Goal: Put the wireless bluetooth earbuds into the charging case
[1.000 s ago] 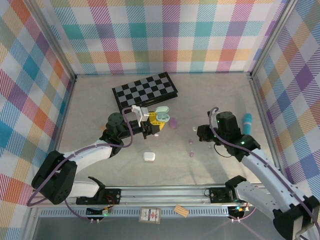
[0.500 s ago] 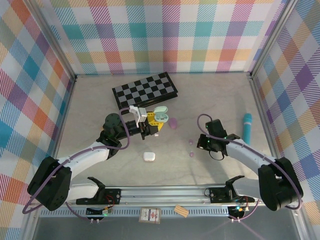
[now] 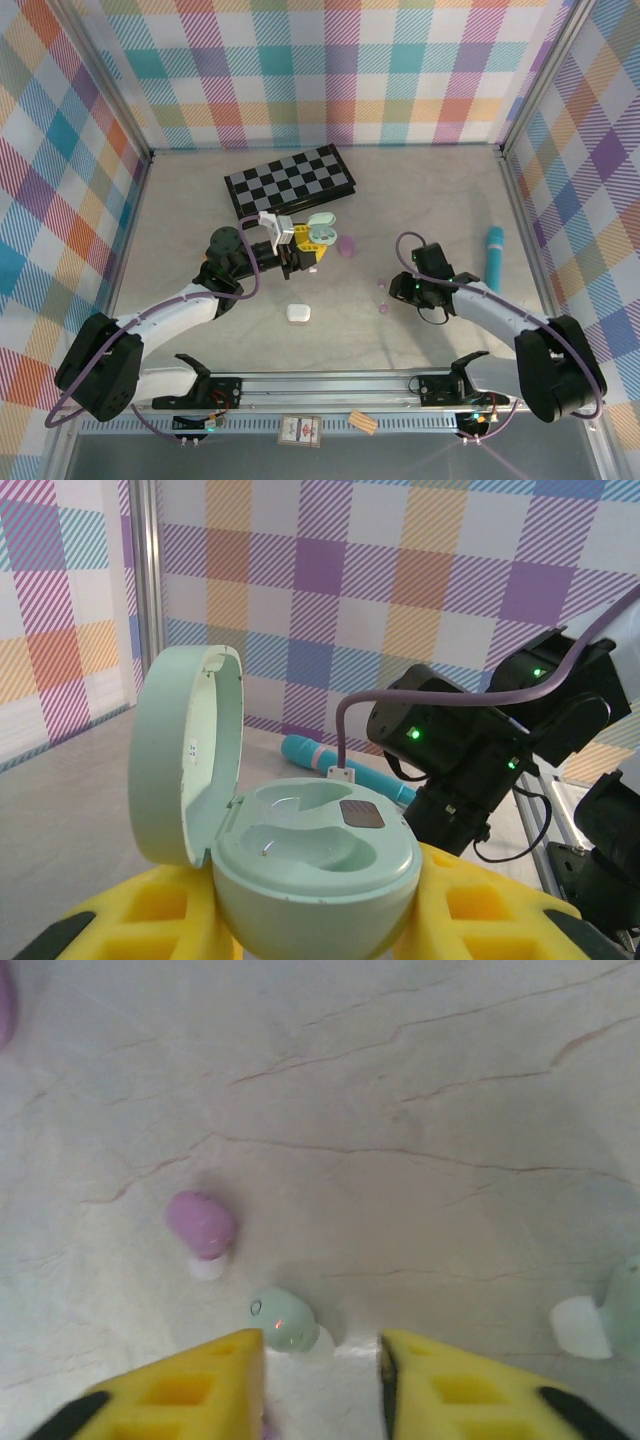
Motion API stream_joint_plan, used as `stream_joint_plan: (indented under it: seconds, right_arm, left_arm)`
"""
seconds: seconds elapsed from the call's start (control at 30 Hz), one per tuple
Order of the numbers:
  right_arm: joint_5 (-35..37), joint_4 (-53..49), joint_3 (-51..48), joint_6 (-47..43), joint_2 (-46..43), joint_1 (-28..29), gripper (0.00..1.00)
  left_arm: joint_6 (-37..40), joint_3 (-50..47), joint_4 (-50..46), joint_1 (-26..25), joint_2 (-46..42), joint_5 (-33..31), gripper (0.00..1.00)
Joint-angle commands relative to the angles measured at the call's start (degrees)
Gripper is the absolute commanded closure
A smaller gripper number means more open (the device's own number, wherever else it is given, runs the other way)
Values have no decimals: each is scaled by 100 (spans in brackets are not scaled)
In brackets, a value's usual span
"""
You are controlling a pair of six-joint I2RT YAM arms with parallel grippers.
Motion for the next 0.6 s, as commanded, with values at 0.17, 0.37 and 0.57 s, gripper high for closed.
stream_joint_plan:
  seconds: [0.17, 0.37, 0.57]
  right_arm:
    - [-360, -300, 278, -486, -423, -168, 47]
    - [-1445, -441, 814, -1505, 406, -485, 42]
    - [-1149, -933, 1289, -1696, 920, -170, 42]
  left_arm:
    - [71, -84, 268, 57, 14, 113, 68]
    - [71, -91, 282, 64, 40, 80, 68]
    - [56, -159, 290, 75, -32, -18, 68]
